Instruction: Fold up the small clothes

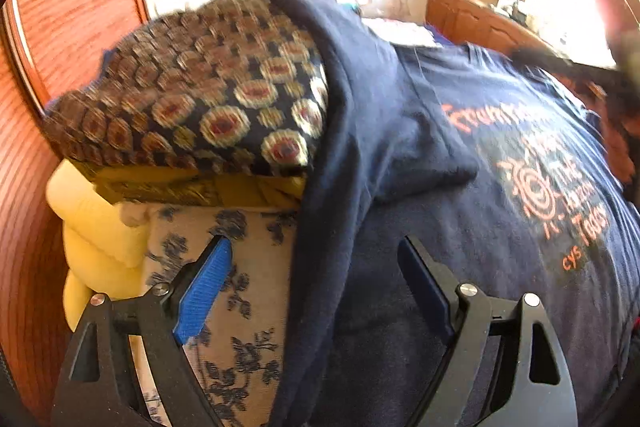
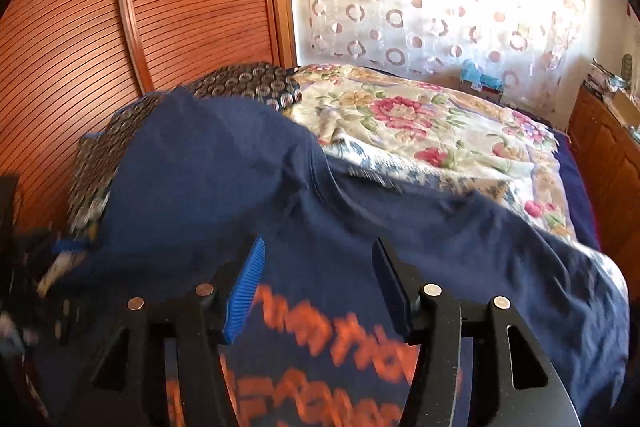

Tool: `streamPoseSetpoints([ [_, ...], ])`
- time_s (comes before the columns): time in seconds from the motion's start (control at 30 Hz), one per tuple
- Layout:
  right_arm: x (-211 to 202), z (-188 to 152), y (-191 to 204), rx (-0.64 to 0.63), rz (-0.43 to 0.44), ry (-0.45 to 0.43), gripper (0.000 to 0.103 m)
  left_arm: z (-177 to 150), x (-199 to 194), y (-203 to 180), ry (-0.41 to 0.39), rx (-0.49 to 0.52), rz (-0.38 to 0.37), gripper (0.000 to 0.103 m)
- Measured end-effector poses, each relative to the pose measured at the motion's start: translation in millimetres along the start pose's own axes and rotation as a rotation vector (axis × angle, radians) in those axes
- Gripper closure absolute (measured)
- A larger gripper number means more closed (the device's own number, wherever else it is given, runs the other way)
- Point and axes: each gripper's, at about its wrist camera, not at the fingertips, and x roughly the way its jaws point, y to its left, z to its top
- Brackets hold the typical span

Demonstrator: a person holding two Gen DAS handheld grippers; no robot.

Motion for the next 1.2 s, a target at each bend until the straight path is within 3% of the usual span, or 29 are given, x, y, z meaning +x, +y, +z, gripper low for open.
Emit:
streamPoseSetpoints([
  [0.27,-101.9,-58.8,-25.9,0.059,-0.049,-0.062,0.045,18.4,-48.1,-9.7,-0.163,-0.052,0.008,0.017],
  [0.33,-120.7,-69.0,-27.9,0.069,-0.072,-0.080,0.041,21.8,-53.0,-16.5,-0.189,-0.047,0.009,0.017],
  [0.4,-143.1,-81.0,-24.9,0.080,-0.100,-0.105,0.028,25.9,-57.7,-24.1,-0.212,-0.051,-0.004,0.017],
  [0.57,-184.4,-106.9,-27.4,0.127,-0.142,-0.147,0.025,34.4,-60.8,-49.5,-0.253,-0.038,-0.055,0.017],
  [0.77,-205.0,-132.3,-31.7,0.179,-0.235,-0.102,0.025,32.4,-59.4,-77.4,-0.255,-0.005,-0.101,0.017],
  [1.0,-227.6,-139.6,-44.3,0.232,-0.313,-0.082,0.025,27.3,-60.3,-103.4,-0.253,0.008,-0.157,0.017],
  [1.2,-216.4,-139.3,-47.4,0.314,-0.359,-0.020,0.031,23.2,-54.0,-130.3,-0.236,0.039,-0.191,0.017],
])
